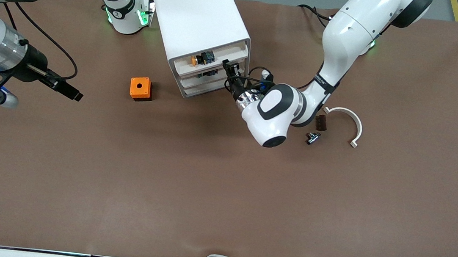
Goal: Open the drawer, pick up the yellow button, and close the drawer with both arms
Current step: 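Pull the drawer open with the left gripper while the right gripper approaches, then reach the right gripper into the drawer over the yellow button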
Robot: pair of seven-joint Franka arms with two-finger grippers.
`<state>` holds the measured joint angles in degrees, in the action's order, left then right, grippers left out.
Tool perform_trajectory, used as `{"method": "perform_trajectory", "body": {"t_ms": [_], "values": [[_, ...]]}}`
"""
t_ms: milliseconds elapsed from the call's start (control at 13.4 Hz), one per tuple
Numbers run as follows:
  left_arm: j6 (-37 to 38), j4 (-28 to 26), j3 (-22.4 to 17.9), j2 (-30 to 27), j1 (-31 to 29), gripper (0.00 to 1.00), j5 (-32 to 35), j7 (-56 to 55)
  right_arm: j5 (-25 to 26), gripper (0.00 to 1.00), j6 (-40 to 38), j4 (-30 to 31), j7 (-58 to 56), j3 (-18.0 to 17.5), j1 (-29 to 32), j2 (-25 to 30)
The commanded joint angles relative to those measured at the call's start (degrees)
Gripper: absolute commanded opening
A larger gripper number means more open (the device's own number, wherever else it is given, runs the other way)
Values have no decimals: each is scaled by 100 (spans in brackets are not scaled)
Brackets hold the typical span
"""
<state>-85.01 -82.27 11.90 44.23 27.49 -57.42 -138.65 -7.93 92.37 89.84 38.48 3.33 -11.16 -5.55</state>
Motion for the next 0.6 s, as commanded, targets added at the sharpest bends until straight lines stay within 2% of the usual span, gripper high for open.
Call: {"method": "perform_trajectory", "body": {"t_ms": [0, 223, 521], "values": [[72, 369, -47, 59, -270, 0, -6, 14, -60, 100, 53, -46, 982, 27, -412, -147], [63, 457, -92, 59, -613, 0, -33, 179, -60, 100, 159, -37, 1819, 27, -895, -279], [11, 466, -196, 94, -719, 0, -24, 356, -51, 100, 387, -28, 2987, 27, -1598, -499]]}}
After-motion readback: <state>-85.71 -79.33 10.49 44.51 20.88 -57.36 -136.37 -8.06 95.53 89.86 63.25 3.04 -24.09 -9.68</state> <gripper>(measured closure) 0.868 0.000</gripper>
